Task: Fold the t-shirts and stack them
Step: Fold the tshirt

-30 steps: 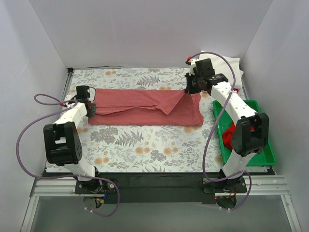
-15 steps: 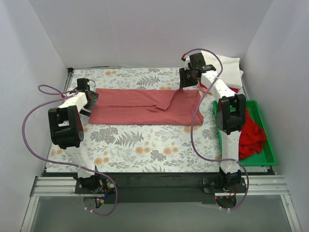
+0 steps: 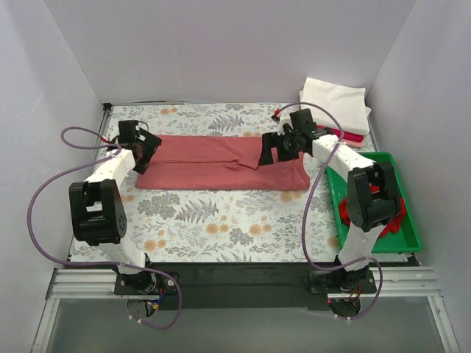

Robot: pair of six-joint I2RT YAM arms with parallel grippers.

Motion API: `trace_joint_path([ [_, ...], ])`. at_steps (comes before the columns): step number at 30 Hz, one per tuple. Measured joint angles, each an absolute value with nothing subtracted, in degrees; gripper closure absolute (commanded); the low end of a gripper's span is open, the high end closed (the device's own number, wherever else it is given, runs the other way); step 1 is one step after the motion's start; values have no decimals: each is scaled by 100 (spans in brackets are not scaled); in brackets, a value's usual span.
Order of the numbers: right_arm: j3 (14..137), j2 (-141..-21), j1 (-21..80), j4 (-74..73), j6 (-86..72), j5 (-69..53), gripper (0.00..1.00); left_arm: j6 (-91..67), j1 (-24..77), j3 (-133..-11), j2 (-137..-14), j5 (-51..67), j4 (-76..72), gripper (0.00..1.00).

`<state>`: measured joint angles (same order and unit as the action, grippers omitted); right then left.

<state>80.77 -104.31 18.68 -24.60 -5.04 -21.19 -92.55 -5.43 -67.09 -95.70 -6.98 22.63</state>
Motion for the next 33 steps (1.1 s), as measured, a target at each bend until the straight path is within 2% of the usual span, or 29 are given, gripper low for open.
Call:
trace_joint_path([
  [5,7607,-10650,2338,-1885,-801,-2606,2,-9002,-113,-6364,-9778,-316,1973,7],
  [19,8007,-11743,2453,-1024,-1151,-2934,2,-8748,64,-6036,-10009,-427,1798,5],
  [26,8742,-12344,2488,-464,-1470,-2832,2,-8735,89,-5944,-10007,-532,1728,4],
  [33,10363,-13373,2510,353,-2169,-2705,2,-8739,89,-5833,-9867,-620,1780,4],
])
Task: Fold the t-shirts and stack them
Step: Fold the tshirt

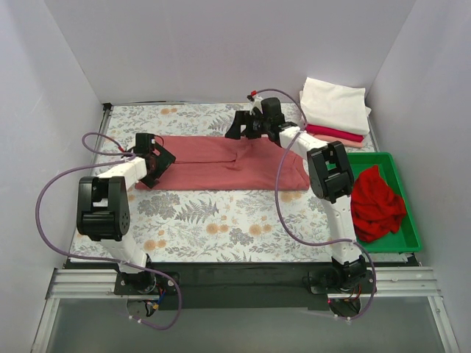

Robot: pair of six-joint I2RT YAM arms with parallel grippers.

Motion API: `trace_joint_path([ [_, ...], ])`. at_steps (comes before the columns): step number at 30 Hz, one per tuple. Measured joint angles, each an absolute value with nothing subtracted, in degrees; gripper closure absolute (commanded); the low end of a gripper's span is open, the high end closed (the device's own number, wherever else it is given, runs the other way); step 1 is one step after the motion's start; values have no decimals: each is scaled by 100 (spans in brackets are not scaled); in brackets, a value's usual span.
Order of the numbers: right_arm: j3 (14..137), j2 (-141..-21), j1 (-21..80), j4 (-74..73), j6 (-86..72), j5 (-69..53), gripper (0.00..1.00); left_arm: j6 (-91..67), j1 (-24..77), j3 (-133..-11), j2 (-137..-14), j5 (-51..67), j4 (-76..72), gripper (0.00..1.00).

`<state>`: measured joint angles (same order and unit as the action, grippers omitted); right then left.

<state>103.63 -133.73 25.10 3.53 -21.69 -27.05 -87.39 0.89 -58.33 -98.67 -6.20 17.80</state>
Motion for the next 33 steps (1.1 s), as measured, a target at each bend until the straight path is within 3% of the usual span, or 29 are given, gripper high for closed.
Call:
trace_joint_path([
  [4,10195,-13096,2510,639,-2233,-2556,2,-8731,89,-5780,-9633,-792,2014,4],
  [12,7747,-10803,2449,696,-2163,-2014,2,-8584,89,-6405,-9577,-666,2058,4],
  [16,6886,-10191,2427,777,-2161,-1885,2,-8434,89,-6928,-9998,-519,1931,4],
  [22,6132,-10175,2368,296,-2349,-1387,2,-8138,89,-7806,-11187,-340,1787,3],
  [27,6300,-10613,2121,-58,-2519,-1291,2,-8132,97,-7920,-11526,-141,1686,3],
  [33,7964,-11808,2014,-360,-2484,-1431,2,-8455,141,-6785,-10855,-154,1299,3],
])
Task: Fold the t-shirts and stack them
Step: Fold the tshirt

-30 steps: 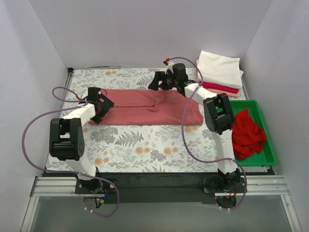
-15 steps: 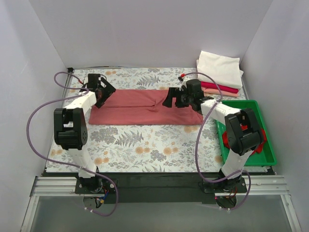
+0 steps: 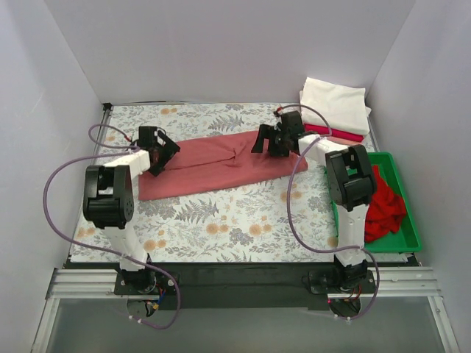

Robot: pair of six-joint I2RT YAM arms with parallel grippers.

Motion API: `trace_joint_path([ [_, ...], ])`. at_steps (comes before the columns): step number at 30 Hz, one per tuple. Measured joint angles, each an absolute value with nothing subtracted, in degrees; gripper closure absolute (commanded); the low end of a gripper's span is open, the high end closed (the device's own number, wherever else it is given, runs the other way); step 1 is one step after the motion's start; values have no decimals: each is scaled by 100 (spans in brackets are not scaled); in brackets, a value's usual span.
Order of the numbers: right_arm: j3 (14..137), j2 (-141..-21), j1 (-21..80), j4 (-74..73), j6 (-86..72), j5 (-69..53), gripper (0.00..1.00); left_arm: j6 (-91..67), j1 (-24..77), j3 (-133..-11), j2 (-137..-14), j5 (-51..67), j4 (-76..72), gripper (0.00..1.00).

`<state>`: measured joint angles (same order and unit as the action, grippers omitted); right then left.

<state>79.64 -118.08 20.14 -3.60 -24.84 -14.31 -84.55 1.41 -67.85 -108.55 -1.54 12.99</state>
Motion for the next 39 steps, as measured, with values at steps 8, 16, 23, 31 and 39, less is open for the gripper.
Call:
trace_joint_path([
  [8,11874,-14232,2062,-1354,-2132,-1780,2,-9496,1721,-3929,-8278,-161,1173,3],
  [16,13192,-15176,2250,-978,-2622,-2119,2,-10663,4204,-3122,-7369,506,1160,3],
  [23,13203,-15268,2639,-574,-2659,-2106,2,-10801,5188,-3776,-8130,309,1205,2],
  [31,12798,-14645,2775,-943,-2235,-2053,2,-10523,5546,-4209,-8184,-154,1629,2],
  [39,10892,-12022,2718,-978,-1850,-1667,2,-10973,5546,-4171,-6479,-1192,3492,2],
])
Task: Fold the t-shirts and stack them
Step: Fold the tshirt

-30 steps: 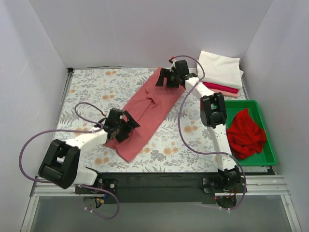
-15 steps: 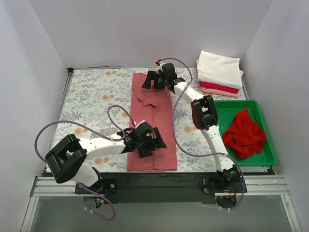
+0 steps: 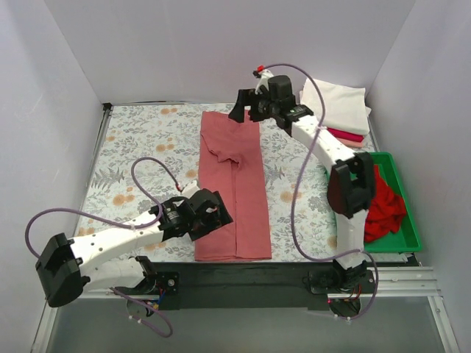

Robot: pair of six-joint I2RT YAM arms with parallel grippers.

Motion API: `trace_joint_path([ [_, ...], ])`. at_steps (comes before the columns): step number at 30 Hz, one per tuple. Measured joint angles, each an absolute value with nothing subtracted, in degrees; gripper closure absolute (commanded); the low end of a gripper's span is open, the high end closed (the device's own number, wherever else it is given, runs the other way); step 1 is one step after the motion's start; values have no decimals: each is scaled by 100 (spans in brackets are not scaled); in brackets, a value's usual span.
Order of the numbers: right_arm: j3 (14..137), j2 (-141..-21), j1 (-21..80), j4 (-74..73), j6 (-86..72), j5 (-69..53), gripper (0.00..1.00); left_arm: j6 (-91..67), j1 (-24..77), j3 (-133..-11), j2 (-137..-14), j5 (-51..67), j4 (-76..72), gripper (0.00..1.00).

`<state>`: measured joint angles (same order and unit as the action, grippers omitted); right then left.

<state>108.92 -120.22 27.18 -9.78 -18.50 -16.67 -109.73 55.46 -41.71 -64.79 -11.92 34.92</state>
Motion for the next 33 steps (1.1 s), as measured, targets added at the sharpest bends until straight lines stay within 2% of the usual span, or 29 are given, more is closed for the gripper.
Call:
trace_joint_path([
  [6,7697,-9463,2646,292,-2071,-1627,2,-11279,5524,-3710,-6025,-1586,4956,7],
  [7,7225,-9194,2639,462,-2104,-1605,2,-11297,5524,-3562,-6018,-1559,5085,14],
  [9,6484,-8868,2637,587,-2187,-1525,2,-11340,5524,-3275,-5986,-1428,5199,19],
  [10,6156,-8759,2637,628,-2222,-1485,2,-11347,5524,-3148,-5942,-1352,5229,27],
  [12,5555,-8597,2637,620,-2281,-1424,2,-11382,5524,-2961,-5793,-1149,5203,34],
  [13,5256,-8514,2637,628,-2324,-1398,2,-11386,5524,-2882,-5688,-1072,5142,42],
  [19,4147,-7865,2637,633,-2556,-1466,7,-11419,5524,-2547,-5236,-720,4912,60],
  [20,4014,-7738,2639,639,-2585,-1487,7,-11426,5524,-2521,-5223,-674,4849,70],
  [22,3787,-7507,2650,600,-2655,-1492,9,-11441,5524,-2499,-5238,-613,4720,78],
  [25,3452,-7113,2729,403,-2735,-1415,11,-11434,5524,-2499,-5315,-558,4574,85],
  [26,3332,-6952,2799,259,-2740,-1330,11,-11443,5524,-2499,-5349,-550,4528,90],
  [27,3225,-6781,2895,82,-2742,-1240,13,-11443,5524,-2499,-5387,-548,4491,100],
  [30,2943,-6337,3398,-580,-2722,-934,18,-11441,5524,-2499,-5465,-528,4431,100],
  [33,2801,-6014,4005,-1070,-2762,-709,20,-11441,5524,-2499,-5459,-528,4429,100],
])
